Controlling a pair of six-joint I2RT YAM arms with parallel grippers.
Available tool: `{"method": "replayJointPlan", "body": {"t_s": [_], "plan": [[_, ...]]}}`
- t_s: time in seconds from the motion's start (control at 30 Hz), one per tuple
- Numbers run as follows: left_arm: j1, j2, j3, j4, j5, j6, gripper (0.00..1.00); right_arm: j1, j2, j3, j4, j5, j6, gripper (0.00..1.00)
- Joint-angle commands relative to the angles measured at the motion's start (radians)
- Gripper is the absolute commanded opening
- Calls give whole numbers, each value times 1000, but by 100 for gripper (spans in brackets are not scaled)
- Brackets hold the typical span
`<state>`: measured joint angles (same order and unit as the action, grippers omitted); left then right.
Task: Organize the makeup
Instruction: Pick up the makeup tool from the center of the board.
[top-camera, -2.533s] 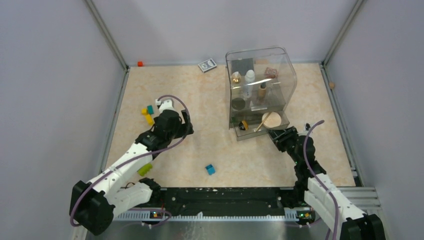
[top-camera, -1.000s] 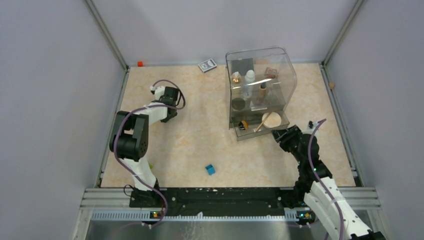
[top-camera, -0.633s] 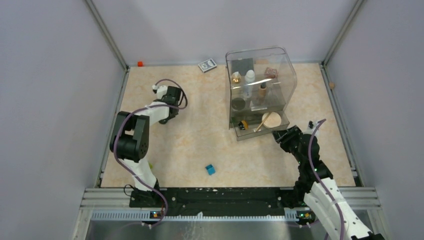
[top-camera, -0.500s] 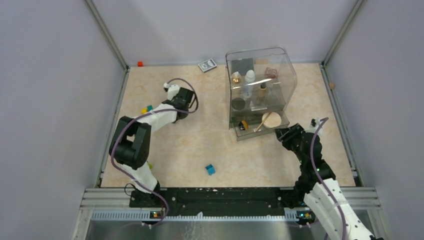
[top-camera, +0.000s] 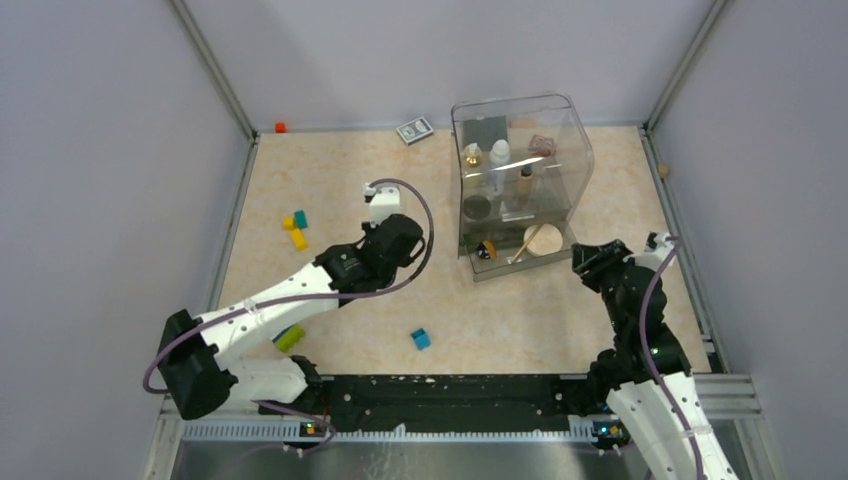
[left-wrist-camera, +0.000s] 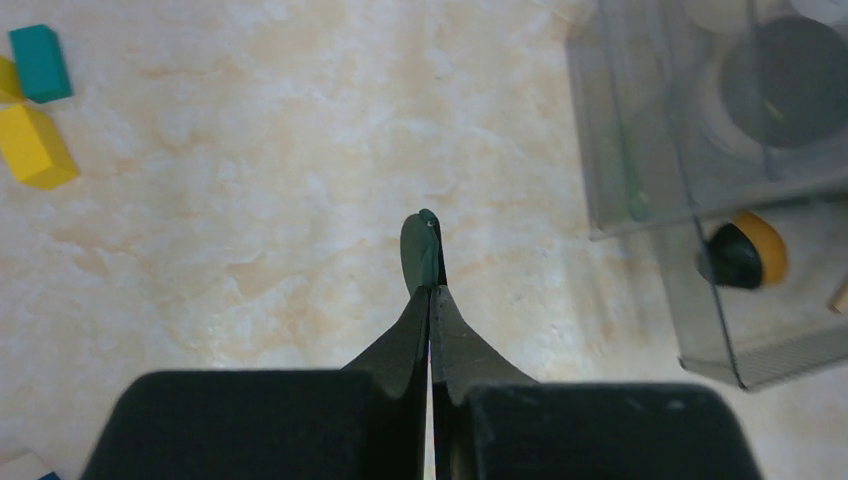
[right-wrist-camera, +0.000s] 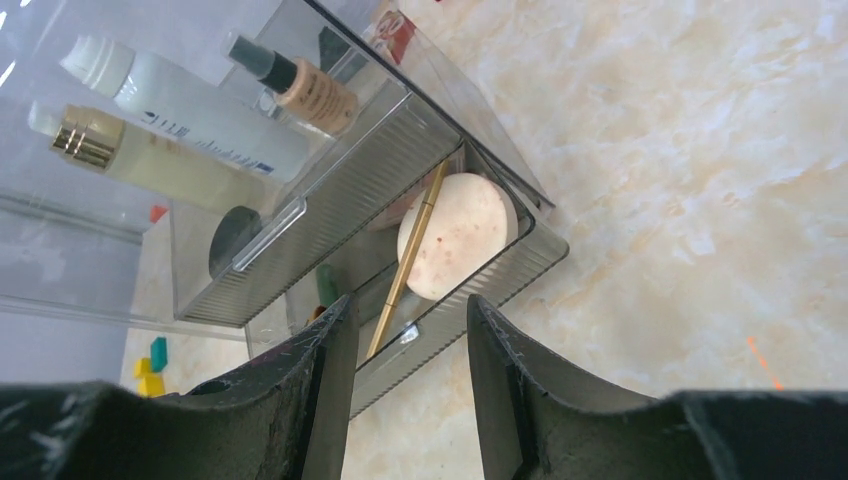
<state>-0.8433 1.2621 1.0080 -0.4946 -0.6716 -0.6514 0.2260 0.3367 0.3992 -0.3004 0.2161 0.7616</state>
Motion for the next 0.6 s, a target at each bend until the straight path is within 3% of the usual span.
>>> {"method": "replayJointPlan", "body": {"t_s": [0.0, 0.1, 0.23, 0.37, 0.57], "plan": [[-143, -89, -30, 12, -45, -33, 0, -11, -17, 73, -38, 61, -44, 44], [-249, -140, -48, 102, -65, 47, 0, -11, -24, 83, -47, 63, -57, 44], [-319, -136, -74, 400, 135, 351, 0, -11, -37, 81, -49, 67, -77, 44], [-320, -22, -17, 572, 400, 562, 0, -10, -57, 95, -63, 70, -83, 44], [-320, 198, 141, 616, 431, 770, 0, -10, -106, 120, -113, 95, -112, 44]]}}
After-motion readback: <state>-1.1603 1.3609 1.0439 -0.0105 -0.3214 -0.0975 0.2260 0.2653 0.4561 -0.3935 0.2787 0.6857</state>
